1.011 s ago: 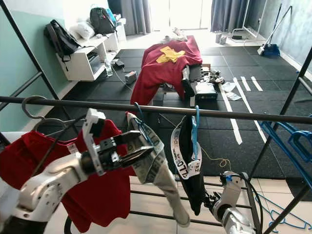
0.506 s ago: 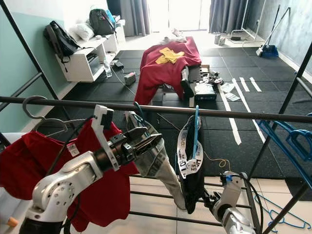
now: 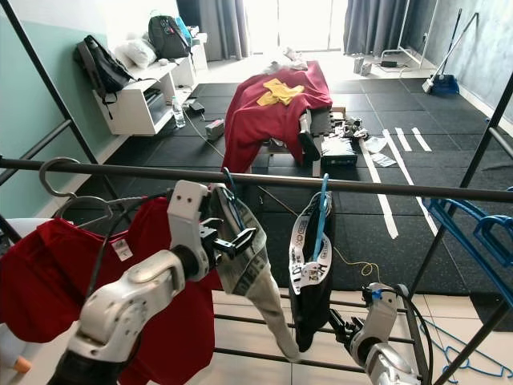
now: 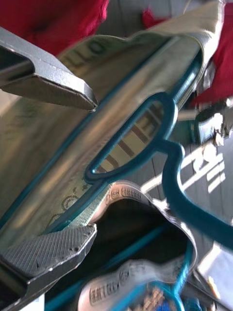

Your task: Hang hanger

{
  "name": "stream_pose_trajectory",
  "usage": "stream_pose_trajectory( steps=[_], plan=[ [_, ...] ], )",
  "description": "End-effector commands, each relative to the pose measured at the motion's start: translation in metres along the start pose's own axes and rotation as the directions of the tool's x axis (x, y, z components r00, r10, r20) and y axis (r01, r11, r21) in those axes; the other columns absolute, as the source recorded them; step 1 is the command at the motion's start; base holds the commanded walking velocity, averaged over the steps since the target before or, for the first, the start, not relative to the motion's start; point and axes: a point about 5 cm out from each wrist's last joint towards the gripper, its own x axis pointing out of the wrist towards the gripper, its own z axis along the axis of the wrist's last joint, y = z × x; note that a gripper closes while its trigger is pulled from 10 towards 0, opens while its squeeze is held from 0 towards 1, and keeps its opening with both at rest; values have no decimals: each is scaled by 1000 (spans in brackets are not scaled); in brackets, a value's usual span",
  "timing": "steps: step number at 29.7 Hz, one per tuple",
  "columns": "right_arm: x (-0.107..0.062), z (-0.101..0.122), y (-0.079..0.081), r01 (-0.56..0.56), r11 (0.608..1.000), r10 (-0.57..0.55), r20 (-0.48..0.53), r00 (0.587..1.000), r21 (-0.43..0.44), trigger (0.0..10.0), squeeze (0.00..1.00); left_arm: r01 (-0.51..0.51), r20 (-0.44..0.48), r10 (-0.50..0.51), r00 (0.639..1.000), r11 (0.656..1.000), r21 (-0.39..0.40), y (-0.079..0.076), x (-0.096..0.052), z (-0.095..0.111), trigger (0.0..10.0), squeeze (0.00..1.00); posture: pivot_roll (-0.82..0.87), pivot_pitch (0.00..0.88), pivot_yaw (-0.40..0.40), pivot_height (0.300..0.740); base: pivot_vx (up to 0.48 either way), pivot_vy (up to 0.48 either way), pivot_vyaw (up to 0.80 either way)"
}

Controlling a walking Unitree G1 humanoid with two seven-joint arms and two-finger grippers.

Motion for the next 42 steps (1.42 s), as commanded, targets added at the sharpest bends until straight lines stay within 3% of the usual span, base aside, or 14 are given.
stream_pose_trajectory(
  steps=[1,3,4,5,20,22,24,28,29,36,37,40,41,42],
  plan=[
    [1,-3,3,-2,1000,2,-5,1000,17,10000,0,-108,-57,115,992,988,110,13,3,-8,10000,0,-80,0,71,740,0,0,0],
    [1,-3,3,-1,1000,1,-4,1000,19,10000,0,-115,-54,123,991,986,122,16,2,-7,10000,0,-79,0,71,740,0,0,0],
    [1,-3,3,0,1000,0,-4,1000,19,10000,0,-136,-69,141,988,988,77,21,2,-9,2431,0,-81,0,71,740,0,0,0],
    [1,-3,3,0,1000,0,-4,1000,19,10000,0,-152,-83,157,984,986,71,25,2,-11,0,0,-81,0,72,740,0,0,0],
    [-1,-5,1,6,1000,-6,-7,1000,23,10000,0,-314,23,314,949,943,110,68,-12,10,0,0,-82,0,73,740,0,0,0],
    [-1,-5,-1,8,1000,-8,-9,1000,23,10000,0,-340,63,335,940,936,88,92,-32,13,0,0,-74,0,68,740,0,0,0],
    [-1,-5,-1,9,1000,-8,-10,1000,23,10000,0,-346,69,341,938,935,82,96,-37,14,0,0,-74,0,68,740,0,0,0],
    [-1,-5,-2,10,1000,-9,-11,1000,22,10000,0,-263,116,255,960,963,65,96,-50,17,0,0,-70,0,63,740,0,0,0],
    [-2,-5,-2,10,1000,-10,-13,1000,21,10000,0,-162,140,153,978,985,56,92,-60,18,0,0,-66,0,57,740,0,0,0],
    [-2,-5,-3,10,1000,-10,-17,1000,19,10000,0,58,160,-73,984,994,97,84,-92,21,0,0,-59,0,48,740,0,0,0],
    [-3,-4,-4,10,1000,-9,-18,1000,17,10000,0,128,165,-146,975,985,112,83,-105,22,3333,0,-57,0,46,740,0,0,0],
    [-3,-4,-4,10,1000,-9,-19,1000,17,10000,0,175,168,-194,967,977,122,81,-113,24,3333,0,-57,0,46,740,0,0,0],
    [-3,-5,-5,10,1000,-9,-22,1000,15,10000,0,270,131,-284,950,956,115,76,-128,19,10000,0,-58,0,41,740,0,0,0],
    [-3,-5,-5,10,1000,-10,-23,1000,14,10000,0,279,100,-289,952,954,109,78,-131,14,10000,0,-58,0,40,740,0,0,0]
  ],
)
